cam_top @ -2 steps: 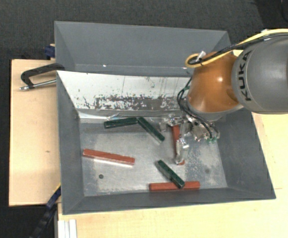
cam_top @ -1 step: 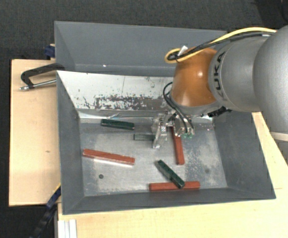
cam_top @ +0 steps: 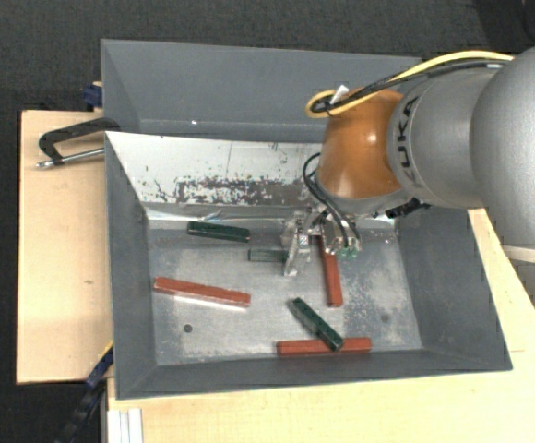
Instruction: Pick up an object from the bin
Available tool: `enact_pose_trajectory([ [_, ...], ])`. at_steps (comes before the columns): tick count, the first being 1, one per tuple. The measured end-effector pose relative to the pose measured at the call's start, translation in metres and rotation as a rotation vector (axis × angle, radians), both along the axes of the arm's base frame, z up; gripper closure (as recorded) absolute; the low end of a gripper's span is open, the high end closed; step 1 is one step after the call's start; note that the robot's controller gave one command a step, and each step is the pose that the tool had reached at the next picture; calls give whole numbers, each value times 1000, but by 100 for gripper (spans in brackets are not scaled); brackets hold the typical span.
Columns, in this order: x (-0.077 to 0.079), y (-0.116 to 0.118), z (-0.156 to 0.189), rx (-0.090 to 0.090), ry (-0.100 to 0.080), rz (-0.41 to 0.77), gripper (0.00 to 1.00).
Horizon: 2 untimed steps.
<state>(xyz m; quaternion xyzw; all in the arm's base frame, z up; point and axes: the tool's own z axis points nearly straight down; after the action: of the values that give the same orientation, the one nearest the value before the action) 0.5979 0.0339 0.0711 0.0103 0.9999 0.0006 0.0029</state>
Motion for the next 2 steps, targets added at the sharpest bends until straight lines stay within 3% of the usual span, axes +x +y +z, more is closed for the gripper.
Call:
enact_pose_trajectory([
  [1,-23,-6,120,0,1,-43,100],
  [2,-24,-6,120,0,1,-42,100],
])
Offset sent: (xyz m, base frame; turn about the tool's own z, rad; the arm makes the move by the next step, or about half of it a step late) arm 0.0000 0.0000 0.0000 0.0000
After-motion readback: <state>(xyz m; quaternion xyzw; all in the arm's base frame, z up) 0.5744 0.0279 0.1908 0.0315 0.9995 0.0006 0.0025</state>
